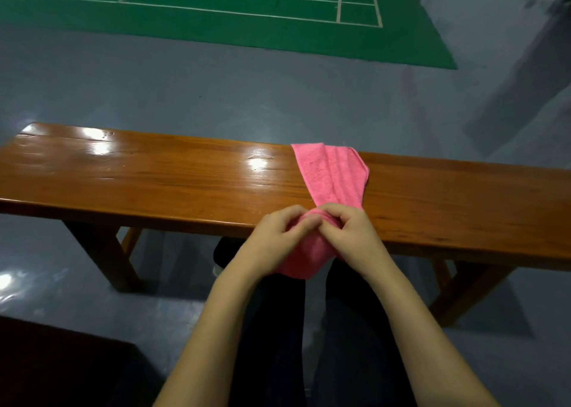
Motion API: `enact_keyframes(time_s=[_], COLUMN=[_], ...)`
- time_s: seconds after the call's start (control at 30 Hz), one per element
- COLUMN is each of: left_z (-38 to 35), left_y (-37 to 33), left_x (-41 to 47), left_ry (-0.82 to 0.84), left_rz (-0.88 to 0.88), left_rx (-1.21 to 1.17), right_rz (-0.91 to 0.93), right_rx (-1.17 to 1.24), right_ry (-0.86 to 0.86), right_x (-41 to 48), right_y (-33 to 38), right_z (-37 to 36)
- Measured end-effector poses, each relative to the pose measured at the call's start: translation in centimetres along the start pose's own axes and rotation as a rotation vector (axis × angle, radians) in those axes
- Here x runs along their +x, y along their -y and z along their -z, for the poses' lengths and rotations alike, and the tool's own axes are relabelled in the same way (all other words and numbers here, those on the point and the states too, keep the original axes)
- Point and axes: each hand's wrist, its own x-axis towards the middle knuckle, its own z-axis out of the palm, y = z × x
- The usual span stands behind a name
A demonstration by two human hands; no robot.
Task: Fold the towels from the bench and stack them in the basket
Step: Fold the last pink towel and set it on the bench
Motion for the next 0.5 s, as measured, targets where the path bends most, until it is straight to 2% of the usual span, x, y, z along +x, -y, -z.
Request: enact_keyframes(time_s=[0.07, 0.2, 0.37, 0.43, 0.5], left_z=[0.4, 2.4, 5.0, 5.1, 3.6], left_y=[1.2, 2.0, 2.9, 3.1, 1.9], left_x=[-0.2, -0.9, -1.5, -1.6, -1.4], left_ry=[-0.043, -0.159, -0.481, -0.489, -0.368], left_rz=[0.014, -0.008, 0.101, 0.134, 0.049], left_rx=[0.087, 0.127, 0.310, 0.370, 0.240], right_rz=[-0.020, -0.125, -0.036, -0.002, 0.040], right_rx=[-0.159, -0.270, -0.365, -0.399, -0.398], right_ry=[0.010, 0.119, 0.153, 0.150, 0.146], right_x=[-0.1, -0.5, 0.0, 0.3, 0.4], right_y=[0.0, 0.1, 0.9, 0.9, 1.1], right_z=[1.2, 3.0, 3.4, 3.3, 2.7])
